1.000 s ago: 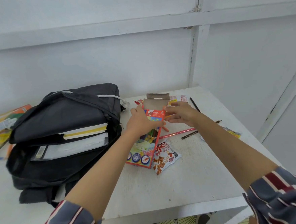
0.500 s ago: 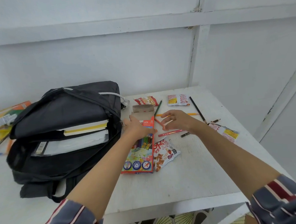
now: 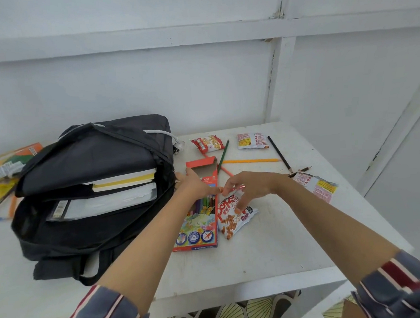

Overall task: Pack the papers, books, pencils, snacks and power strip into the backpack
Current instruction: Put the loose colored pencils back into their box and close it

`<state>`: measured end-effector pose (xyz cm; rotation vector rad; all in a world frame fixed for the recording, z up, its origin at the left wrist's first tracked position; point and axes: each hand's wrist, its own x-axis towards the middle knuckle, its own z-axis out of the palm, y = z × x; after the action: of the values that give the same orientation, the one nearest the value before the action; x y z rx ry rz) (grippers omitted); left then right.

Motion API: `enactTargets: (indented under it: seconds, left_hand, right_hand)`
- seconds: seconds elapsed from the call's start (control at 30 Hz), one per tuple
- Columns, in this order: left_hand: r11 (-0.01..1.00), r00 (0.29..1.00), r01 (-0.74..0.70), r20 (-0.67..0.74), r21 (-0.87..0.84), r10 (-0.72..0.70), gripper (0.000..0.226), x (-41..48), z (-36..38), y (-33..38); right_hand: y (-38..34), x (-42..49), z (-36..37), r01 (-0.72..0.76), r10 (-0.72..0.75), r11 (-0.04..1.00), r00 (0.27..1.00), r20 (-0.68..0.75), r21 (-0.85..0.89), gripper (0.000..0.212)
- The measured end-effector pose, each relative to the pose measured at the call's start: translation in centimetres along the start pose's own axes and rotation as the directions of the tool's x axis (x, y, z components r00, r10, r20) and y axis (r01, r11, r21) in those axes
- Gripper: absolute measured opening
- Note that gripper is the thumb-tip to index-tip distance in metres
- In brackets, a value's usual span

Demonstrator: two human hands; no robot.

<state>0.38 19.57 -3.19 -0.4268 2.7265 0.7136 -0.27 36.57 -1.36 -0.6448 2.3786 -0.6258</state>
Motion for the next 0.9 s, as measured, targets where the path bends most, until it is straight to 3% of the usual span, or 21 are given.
enactTargets:
  seconds: [0.2,0.43,0.6,0.7,0.77,0.83,0.9]
  left_hand:
    - [0.999,0.998,-0.033,0.046,0.029,0.032,0.110,-0.3,-0.3,-0.4]
    - [0.990,0.993,-0.085,0.085,0.113,0.076,0.110,-0.8,-0.8,-0.8]
    - [0.972,0.993,-0.089,0.094,0.219,0.069,0.094,-1.0,-1.2,-0.5]
    - [0.971,0.992,-0.124,0.008,0.203,0.125,0.059,0.0,-1.4,0.0]
    - [0.970,0.984,-0.168,-0.037,0.173,0.177,0.041,1.2,-2.0,0.5]
    - [0.961,0.973,-0.219,-0.038,0.168,0.228,0.040,2.5,-2.6,1.1]
    - [0.951,0.965,-0.254,-0.028,0.175,0.262,0.049,3.5,-2.8,1.5]
  right_hand:
    - [0.1,0.0,0.0,-0.024,0.023,0.998,1.000,0.013,0.059,0.034]
    - [1.2,-1.2,-2.5,-0.052,0.072,0.935,0.996,-0.044,0.350,0.025]
    - [4.9,-2.6,-6.0,0.010,0.175,0.774,0.958,-0.229,0.633,0.024]
    - [7.5,-2.9,-8.1,0.138,0.317,0.593,0.866,-0.387,0.793,0.022]
    - [9.3,-2.4,-9.3,0.243,0.486,0.450,0.740,-0.464,0.859,0.019]
    - [11.5,-1.4,-10.3,0.349,0.632,0.323,0.612,-0.475,0.880,0.020]
    - [13.3,-0.1,-10.8,0.404,0.719,0.278,0.514,-0.468,0.871,0.023]
